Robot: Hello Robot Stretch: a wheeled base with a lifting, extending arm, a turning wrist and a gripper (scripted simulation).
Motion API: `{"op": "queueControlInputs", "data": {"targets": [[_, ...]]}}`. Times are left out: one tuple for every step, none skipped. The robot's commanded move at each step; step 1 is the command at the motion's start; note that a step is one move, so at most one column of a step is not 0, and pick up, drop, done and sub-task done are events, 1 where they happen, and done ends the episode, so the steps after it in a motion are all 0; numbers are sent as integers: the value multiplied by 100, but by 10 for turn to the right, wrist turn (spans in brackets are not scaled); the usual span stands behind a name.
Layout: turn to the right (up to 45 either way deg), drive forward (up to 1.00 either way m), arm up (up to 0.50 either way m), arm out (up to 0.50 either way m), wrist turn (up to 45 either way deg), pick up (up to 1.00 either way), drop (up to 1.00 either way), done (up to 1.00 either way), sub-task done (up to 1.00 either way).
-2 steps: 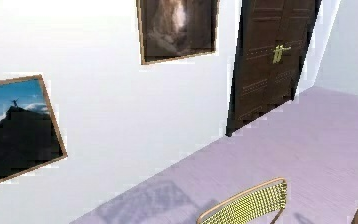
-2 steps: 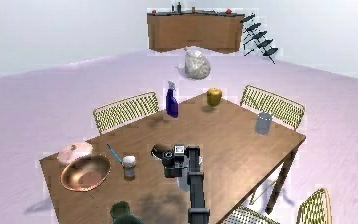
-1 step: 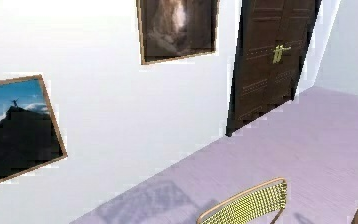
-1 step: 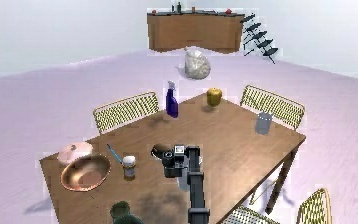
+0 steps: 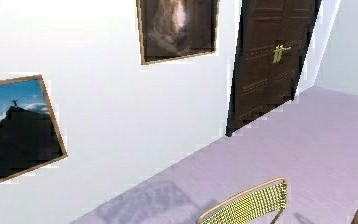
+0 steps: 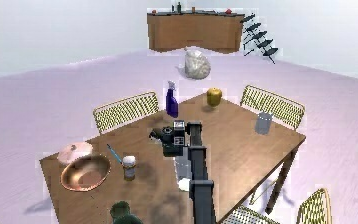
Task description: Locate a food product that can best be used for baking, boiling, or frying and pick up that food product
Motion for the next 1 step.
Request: {"op": "queueControlInputs", "data": {"targets": [[0, 0, 0, 0, 0, 0, 0, 100, 0]]}}
